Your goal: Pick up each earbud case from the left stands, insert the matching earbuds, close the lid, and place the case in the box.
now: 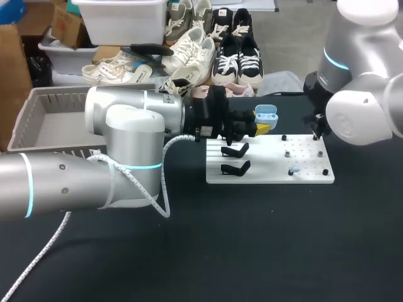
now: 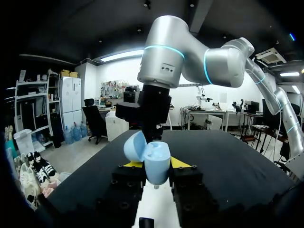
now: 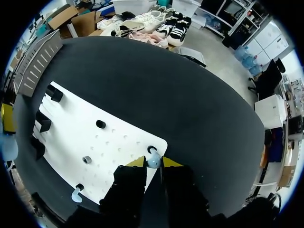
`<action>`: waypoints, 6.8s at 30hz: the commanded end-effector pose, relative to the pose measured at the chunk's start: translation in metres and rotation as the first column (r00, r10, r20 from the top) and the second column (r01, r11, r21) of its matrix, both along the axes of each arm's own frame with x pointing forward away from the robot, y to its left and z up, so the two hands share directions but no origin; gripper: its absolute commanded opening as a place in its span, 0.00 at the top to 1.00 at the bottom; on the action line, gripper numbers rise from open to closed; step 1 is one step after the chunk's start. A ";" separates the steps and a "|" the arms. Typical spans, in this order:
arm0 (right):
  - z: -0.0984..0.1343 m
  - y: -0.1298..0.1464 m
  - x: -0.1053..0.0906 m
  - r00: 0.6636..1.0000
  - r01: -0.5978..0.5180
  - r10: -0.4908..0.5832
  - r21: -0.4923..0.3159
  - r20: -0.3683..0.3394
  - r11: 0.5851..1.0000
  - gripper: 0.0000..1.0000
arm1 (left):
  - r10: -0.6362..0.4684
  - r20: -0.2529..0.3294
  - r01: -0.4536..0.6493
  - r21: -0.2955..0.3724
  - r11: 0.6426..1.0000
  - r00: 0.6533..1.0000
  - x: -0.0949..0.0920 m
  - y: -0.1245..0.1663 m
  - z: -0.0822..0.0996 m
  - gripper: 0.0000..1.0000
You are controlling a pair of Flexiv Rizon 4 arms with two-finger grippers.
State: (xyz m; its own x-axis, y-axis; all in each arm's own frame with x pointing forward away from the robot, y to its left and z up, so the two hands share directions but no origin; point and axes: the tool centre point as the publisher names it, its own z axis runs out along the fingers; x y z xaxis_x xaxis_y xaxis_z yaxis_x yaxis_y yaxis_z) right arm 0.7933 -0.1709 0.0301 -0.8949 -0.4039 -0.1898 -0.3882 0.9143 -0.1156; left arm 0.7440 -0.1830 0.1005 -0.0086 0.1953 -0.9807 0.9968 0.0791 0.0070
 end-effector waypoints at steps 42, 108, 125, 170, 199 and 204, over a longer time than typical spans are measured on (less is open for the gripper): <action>0.054 0.007 -0.041 0.977 0.210 -0.209 0.055 -0.034 0.976 1.00 | 0.004 0.002 -0.004 -0.003 1.000 1.000 -0.001 0.000 0.000 1.00; 0.139 0.148 -0.066 0.485 0.874 -0.874 0.018 -0.010 0.485 1.00 | 0.004 0.002 -0.004 -0.003 1.000 1.000 -0.001 0.000 0.000 1.00; 0.127 0.159 -0.059 0.497 0.867 -0.867 0.017 -0.005 0.497 1.00 | 0.004 0.002 -0.004 -0.003 1.000 1.000 -0.001 0.000 0.000 1.00; 0.120 0.155 -0.061 0.490 0.872 -0.871 0.011 -0.029 0.490 1.00 | 0.004 0.002 -0.004 -0.003 1.000 1.000 -0.001 0.000 0.000 1.00; 0.121 0.152 -0.057 0.488 0.873 -0.872 0.017 -0.037 0.488 1.00 | 0.004 0.002 -0.004 -0.003 1.000 1.000 -0.001 0.000 0.000 1.00; 0.121 0.150 -0.055 0.487 0.874 -0.873 0.018 -0.037 0.486 1.00 | 0.004 0.002 -0.004 -0.003 1.000 1.000 -0.001 0.000 0.000 1.00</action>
